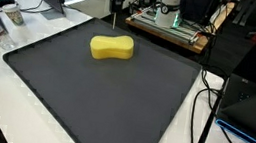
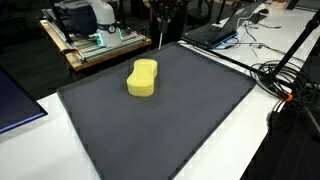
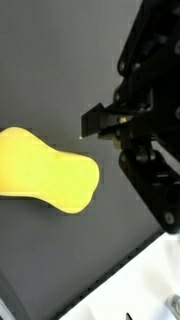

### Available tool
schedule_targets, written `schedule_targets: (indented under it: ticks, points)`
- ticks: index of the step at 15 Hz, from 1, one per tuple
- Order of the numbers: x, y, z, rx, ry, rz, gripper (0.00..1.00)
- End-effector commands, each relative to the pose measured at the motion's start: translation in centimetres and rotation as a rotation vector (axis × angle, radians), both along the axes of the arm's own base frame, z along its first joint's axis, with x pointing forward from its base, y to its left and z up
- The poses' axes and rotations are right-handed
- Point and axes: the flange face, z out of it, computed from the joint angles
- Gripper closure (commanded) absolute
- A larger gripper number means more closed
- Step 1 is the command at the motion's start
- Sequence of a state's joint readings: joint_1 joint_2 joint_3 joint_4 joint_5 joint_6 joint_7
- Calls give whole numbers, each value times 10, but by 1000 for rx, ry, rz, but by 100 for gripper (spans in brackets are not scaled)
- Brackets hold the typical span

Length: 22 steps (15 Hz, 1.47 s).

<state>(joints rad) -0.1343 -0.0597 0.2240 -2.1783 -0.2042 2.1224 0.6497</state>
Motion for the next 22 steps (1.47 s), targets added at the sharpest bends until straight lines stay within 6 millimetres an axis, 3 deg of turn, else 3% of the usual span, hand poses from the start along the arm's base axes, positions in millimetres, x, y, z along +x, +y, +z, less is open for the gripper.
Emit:
schedule_targets:
  ticks: [1, 6, 10, 16, 22]
  points:
    - [52, -18, -11, -45, 65, -124, 97]
    - [101, -52, -16, 3, 127, -194, 97]
    - [129, -87, -21, 107, 147, -157, 97]
    - [153, -145, -36, 220, 176, -170, 97]
    - [156, -215, -54, 311, 151, -165, 97]
